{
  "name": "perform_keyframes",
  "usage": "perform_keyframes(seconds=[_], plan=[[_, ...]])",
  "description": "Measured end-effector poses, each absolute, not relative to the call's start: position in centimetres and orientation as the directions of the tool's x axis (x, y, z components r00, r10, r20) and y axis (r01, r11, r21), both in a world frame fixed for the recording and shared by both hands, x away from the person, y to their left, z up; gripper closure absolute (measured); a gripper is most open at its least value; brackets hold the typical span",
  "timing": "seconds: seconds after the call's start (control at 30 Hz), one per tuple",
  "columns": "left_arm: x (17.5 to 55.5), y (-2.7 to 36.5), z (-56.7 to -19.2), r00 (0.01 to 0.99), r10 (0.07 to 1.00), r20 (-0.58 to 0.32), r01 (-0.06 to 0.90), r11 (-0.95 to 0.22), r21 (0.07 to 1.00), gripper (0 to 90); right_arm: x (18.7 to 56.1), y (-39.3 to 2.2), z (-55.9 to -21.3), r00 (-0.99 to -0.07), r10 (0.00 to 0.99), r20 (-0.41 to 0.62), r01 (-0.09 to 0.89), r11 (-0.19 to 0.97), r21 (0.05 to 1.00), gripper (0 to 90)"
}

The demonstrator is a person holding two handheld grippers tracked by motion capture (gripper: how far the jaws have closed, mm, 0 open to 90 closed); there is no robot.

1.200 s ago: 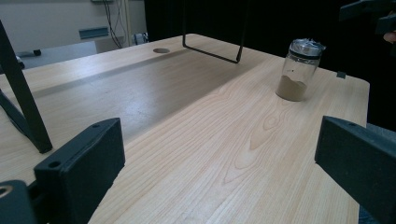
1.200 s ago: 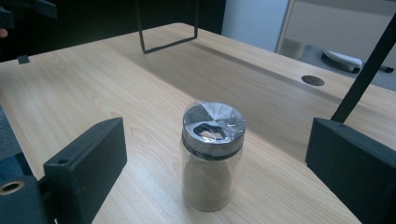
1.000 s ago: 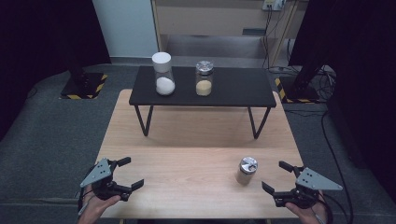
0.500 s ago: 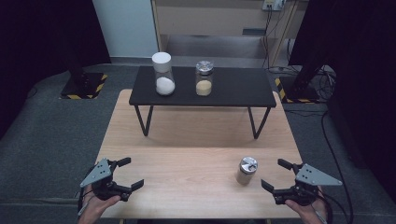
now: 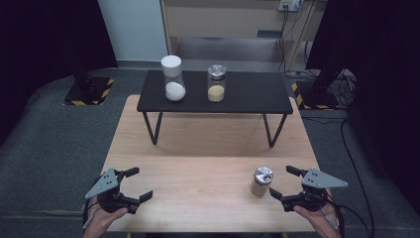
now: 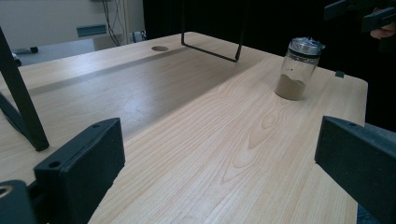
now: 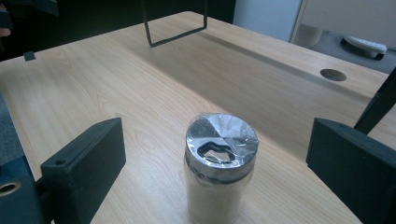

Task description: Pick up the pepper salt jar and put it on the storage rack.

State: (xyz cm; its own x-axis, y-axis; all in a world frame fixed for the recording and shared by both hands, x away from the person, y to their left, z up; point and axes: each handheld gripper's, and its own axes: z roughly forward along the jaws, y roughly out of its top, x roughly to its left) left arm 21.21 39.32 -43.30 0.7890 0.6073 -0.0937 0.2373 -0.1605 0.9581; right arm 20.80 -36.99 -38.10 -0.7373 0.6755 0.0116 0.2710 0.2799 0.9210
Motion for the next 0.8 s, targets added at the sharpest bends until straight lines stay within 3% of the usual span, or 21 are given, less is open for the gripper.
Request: perform_keyframes(seconds=[0.8], plan=[[21.2, 39.3, -43.3, 0.79, 0.606, -0.092, 0.237, -0.163, 0.958, 0.4, 24.4, -34.6, -38.8, -0.747, 0.664, 0.022, 0.336, 0.349, 0.875, 5.9]])
